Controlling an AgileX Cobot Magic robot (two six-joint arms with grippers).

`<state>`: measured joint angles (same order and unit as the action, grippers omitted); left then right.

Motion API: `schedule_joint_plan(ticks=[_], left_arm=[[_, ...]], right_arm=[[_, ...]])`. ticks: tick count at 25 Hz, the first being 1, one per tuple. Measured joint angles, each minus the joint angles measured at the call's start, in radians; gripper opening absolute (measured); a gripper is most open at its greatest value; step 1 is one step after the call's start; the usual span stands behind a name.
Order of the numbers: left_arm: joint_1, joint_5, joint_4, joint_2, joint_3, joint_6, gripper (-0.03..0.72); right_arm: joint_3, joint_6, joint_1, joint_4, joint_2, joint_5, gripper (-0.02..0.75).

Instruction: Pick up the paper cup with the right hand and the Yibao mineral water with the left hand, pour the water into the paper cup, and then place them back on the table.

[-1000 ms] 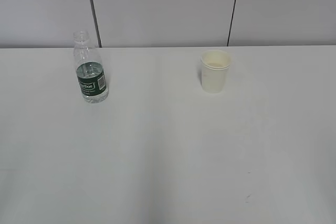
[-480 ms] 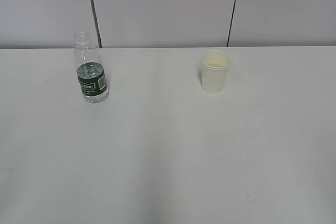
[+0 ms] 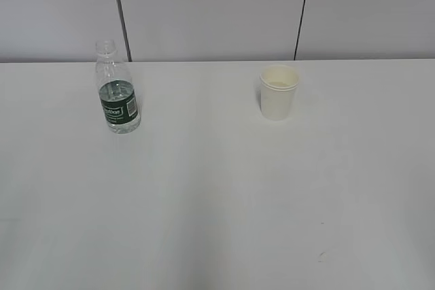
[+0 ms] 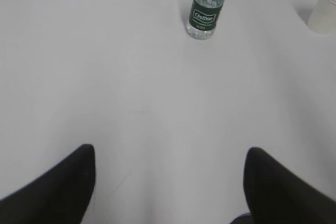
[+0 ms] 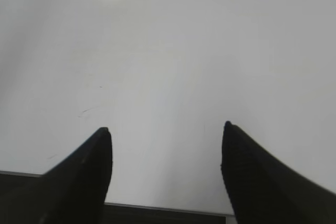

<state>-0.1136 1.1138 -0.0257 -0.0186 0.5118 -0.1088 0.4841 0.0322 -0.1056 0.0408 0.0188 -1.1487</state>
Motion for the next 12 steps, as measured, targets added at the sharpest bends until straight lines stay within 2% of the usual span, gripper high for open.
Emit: schedule_joint_plan(ticks=[12], left_arm=[[0.000,0.000,0.000,0.000,0.000,0.000,0.532]], right_arm=[[0.000,0.000,0.000,0.000,0.000,0.000,0.512]])
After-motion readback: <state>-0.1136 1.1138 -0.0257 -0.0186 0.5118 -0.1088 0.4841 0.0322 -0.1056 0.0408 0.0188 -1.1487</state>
